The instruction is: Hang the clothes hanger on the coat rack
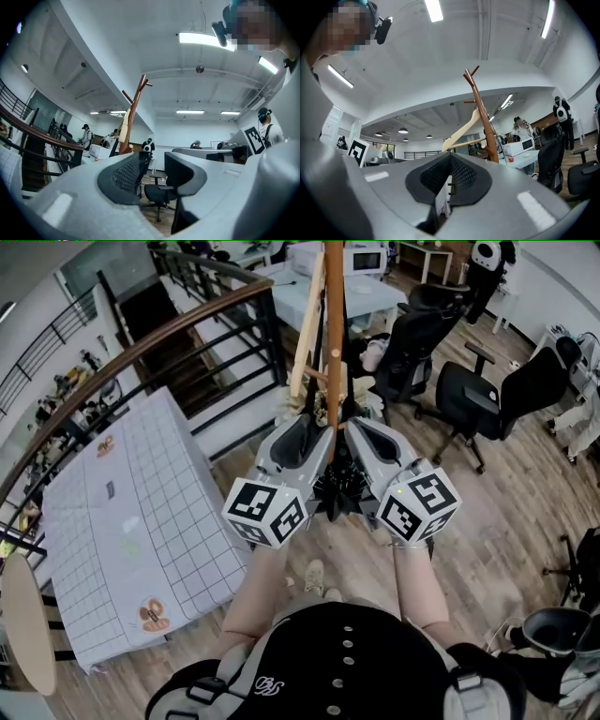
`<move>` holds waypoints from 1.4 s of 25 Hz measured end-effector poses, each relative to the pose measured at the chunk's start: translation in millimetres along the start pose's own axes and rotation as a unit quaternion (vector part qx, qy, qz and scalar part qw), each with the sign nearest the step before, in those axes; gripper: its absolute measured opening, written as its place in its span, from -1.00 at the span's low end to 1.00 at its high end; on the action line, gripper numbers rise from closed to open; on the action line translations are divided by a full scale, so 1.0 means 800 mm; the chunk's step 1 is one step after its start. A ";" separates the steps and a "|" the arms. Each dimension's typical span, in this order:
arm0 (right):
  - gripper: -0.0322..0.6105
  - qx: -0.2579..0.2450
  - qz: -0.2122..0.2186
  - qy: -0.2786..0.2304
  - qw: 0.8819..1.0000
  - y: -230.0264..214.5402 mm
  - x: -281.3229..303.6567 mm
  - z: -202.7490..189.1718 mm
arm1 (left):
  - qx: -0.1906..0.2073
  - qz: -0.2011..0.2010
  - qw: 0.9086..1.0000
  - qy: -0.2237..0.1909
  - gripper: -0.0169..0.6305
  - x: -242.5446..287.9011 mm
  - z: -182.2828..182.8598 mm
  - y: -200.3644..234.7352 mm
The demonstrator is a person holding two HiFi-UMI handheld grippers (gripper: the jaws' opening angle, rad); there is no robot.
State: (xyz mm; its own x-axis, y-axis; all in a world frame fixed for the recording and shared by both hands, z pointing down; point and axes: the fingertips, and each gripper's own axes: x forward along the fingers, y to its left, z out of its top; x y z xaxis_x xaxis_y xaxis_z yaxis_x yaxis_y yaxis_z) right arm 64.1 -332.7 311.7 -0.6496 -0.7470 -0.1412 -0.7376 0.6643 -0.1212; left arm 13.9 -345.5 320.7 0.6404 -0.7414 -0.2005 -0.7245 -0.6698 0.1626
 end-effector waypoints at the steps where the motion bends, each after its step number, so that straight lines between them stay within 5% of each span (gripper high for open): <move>1: -0.90 0.002 0.001 0.001 1.000 0.001 -0.001 -0.002 | 0.000 0.001 1.000 -0.001 -0.51 -0.001 -0.001 -0.001; 7: -0.90 0.008 -0.001 0.013 1.000 -0.004 -0.006 -0.016 | -0.003 0.001 1.000 -0.004 -0.97 -0.009 -0.010 -0.008; 35: -0.90 -0.004 -0.008 0.024 1.000 -0.024 0.018 -0.032 | -0.034 -0.046 0.998 0.021 -0.97 0.007 -0.027 0.008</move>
State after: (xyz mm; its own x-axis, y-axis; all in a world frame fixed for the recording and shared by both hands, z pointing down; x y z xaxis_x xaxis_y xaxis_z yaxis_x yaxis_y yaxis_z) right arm 64.3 -356.7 336.8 -0.6452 -0.7586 -0.0909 -0.7498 0.6515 -0.1154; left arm 18.2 -354.4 341.7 0.7151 -0.6764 -0.1764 -0.6436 -0.7356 0.2113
